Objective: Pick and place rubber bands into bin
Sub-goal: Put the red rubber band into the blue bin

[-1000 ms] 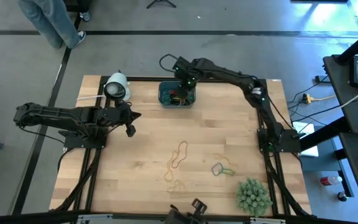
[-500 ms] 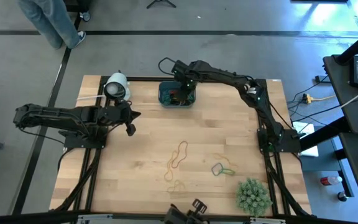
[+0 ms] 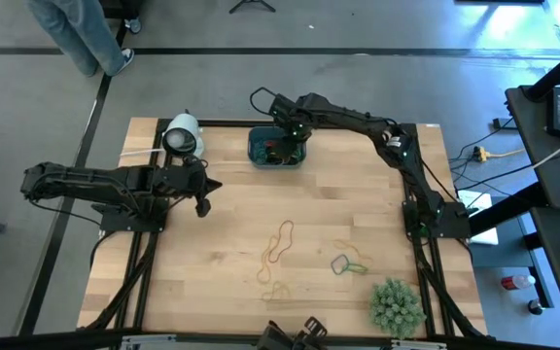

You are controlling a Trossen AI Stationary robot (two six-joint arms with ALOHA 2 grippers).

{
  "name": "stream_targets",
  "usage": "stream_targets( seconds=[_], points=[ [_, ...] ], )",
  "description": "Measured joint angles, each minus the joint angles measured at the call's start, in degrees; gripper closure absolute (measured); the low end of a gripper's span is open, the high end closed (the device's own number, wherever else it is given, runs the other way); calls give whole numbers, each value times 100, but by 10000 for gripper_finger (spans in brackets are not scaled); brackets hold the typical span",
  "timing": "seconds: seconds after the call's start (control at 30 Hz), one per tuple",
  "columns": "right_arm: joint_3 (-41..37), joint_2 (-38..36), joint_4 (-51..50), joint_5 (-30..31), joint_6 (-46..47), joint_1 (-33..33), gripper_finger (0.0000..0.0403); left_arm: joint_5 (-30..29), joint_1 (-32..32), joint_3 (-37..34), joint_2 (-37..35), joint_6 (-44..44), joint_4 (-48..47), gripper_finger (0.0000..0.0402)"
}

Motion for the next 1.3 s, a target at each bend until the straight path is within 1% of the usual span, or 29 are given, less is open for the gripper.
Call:
stream_targets(
  seconds=[0.07,0.17,0.23,0.3,0.4,0.57,0.6,0.63,0.77,0.83,0.93,1.03,1.13,1.23,1.3],
  points=[
    [0,-1,0,-72,108,2,235,155,-2,0,0,0,-11,396],
    [-2,-114,45,-448,-142,27,242,267,-2,0,0,-4,-23,396],
    [-2,-248,96,-520,-282,41,253,283,-9,0,0,-3,-41,396],
    [-2,-383,92,-525,-220,50,269,356,-13,0,1,64,-48,396],
    [-2,-634,90,-543,-81,97,304,512,-13,0,0,315,-50,396],
    [-2,-1152,-180,-548,-210,358,383,594,-13,0,0,686,-72,399],
    [-2,-1259,-279,-546,-211,423,392,636,-13,0,0,738,-72,398],
    [-2,-1364,-377,-559,-211,494,395,725,-13,0,0,795,-72,398],
    [-2,-1700,-515,-481,-449,846,386,1028,-14,4,2,811,-74,400],
    [-2,-1797,-530,-479,-644,1058,388,1081,-71,61,73,672,-83,399],
    [-2,-1857,-582,-506,-802,1358,398,1047,-324,232,297,476,-65,400],
    [-69,-1897,-601,-489,-937,1634,397,752,-680,454,726,340,-71,400],
    [-406,-1946,-559,-469,-991,1934,394,354,-1045,709,1235,71,-65,400],
    [-1107,-2134,-287,-490,-948,2232,399,-48,-1368,989,1779,-401,-72,400],
    [-1750,-2377,53,-495,-840,2431,399,-143,-1566,1257,2172,-689,-69,399]
  ],
)
